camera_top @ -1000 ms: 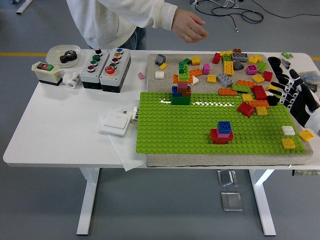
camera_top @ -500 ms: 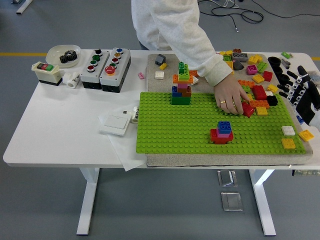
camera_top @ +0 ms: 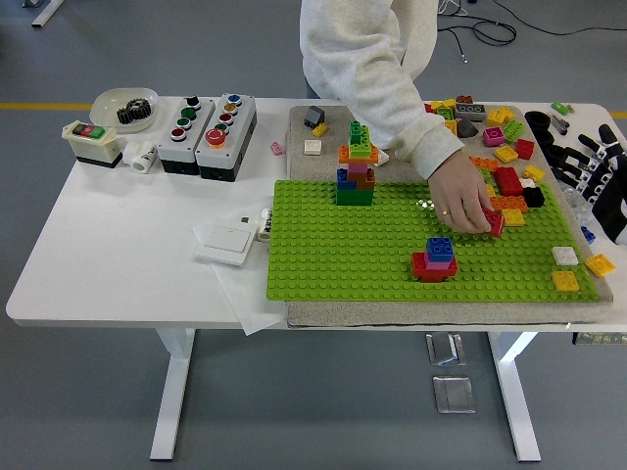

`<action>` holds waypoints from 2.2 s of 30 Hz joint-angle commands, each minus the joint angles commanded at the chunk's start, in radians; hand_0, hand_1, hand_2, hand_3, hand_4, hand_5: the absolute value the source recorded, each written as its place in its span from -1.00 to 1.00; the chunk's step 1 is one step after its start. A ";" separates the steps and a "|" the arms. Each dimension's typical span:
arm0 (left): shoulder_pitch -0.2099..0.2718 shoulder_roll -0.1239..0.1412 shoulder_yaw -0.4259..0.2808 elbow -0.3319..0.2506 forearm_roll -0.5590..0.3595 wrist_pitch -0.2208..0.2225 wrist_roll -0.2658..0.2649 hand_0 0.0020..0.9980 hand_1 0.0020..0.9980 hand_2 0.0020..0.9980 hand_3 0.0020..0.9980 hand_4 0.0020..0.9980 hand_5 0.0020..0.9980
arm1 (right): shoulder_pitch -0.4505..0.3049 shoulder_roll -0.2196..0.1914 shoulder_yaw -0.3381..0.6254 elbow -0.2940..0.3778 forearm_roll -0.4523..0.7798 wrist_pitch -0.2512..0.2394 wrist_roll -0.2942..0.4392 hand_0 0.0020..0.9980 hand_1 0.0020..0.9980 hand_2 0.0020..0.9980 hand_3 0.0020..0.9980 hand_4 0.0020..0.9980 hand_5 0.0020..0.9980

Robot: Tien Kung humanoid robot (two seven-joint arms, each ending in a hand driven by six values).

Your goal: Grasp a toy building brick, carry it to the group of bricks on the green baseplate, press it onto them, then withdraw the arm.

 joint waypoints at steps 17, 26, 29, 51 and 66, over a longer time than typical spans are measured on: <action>-0.001 -0.001 0.004 0.000 -0.005 -0.001 -0.001 0.56 0.43 0.30 0.12 0.18 0.22 | -0.005 -0.004 0.003 0.010 -0.190 -0.090 0.002 0.86 0.72 0.76 0.86 1.00 0.69; 0.002 -0.001 0.004 0.000 -0.001 -0.002 -0.001 0.56 0.43 0.30 0.12 0.18 0.22 | -0.012 -0.006 -0.005 0.009 -0.271 -0.114 -0.004 0.85 0.71 0.74 0.84 1.00 0.45; 0.003 0.000 0.007 0.000 -0.002 -0.003 -0.001 0.56 0.43 0.30 0.12 0.18 0.22 | -0.014 -0.005 -0.006 0.008 -0.276 -0.120 -0.005 0.85 0.71 0.74 0.84 1.00 0.45; -0.002 0.004 0.013 0.000 -0.006 -0.006 0.002 0.56 0.43 0.30 0.12 0.18 0.22 | -0.006 -0.001 -0.012 0.005 -0.338 -0.142 -0.015 0.84 0.71 0.73 0.83 1.00 0.47; -0.009 0.004 0.010 0.000 -0.010 -0.004 0.001 0.56 0.43 0.30 0.13 0.18 0.22 | -0.010 -0.004 -0.003 -0.003 -0.478 -0.150 -0.016 0.83 0.70 0.73 0.83 1.00 0.38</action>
